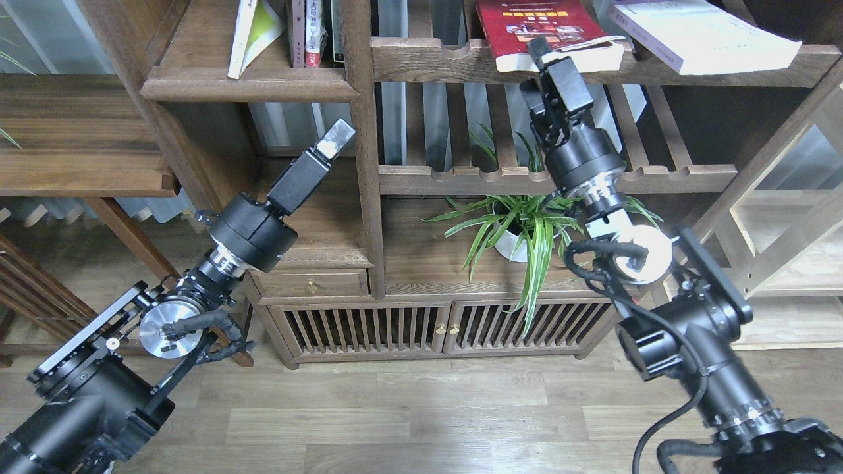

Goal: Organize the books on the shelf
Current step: 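Raise both grippers toward the red book on the top shelf, then grasp the red book's edge with the right gripper and tip it out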

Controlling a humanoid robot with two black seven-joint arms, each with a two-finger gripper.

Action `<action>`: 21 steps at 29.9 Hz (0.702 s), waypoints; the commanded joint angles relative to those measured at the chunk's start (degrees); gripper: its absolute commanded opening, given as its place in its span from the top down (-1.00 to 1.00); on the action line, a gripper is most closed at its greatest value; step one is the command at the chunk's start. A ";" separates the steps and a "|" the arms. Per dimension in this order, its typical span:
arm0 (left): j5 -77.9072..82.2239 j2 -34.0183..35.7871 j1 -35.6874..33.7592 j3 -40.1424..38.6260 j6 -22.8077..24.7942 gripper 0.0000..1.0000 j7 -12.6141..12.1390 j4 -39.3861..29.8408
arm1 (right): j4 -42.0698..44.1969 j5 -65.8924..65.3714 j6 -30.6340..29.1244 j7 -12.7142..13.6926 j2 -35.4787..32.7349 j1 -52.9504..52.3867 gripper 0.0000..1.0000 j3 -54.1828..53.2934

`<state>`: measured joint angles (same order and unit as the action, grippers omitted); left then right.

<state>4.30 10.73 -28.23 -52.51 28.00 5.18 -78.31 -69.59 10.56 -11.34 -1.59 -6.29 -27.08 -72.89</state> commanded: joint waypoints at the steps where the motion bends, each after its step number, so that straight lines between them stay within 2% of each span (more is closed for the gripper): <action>1: 0.00 -0.09 0.01 0.65 0.00 -0.98 -0.08 0.00 | -0.02 0.16 1.57 0.10 -1.53 -0.77 -0.83 -0.06; 10: 0.00 -0.18 0.01 0.66 0.00 -0.98 0.01 0.44 | -0.02 0.34 3.51 0.19 -2.59 -1.30 -0.75 -0.23; 21: 0.00 -0.18 0.01 0.66 0.00 -0.98 -0.08 0.53 | 0.07 0.43 8.08 0.19 -2.59 -3.59 -0.74 -0.23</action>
<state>4.31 10.55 -28.21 -51.85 28.00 5.10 -77.87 -69.59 10.99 -4.47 -1.40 -8.90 -30.56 -73.13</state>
